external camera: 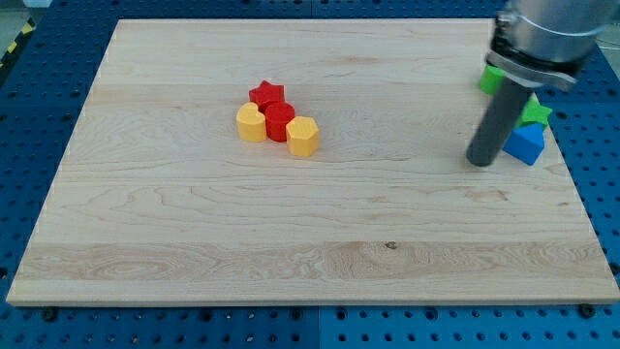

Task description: Move your arm towards the yellow hexagon

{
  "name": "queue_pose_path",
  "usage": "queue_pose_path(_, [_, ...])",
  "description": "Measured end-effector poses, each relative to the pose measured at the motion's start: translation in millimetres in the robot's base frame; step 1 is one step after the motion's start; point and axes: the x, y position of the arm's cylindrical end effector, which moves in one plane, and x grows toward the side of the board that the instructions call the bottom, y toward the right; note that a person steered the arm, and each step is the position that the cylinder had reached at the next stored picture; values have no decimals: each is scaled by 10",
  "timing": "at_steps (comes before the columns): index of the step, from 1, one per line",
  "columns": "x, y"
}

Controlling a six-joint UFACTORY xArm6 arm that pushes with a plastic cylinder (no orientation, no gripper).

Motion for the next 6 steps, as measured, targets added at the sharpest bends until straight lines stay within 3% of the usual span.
queue_pose_path(3, [-15, -527])
queue_pose_path(6, [267, -993])
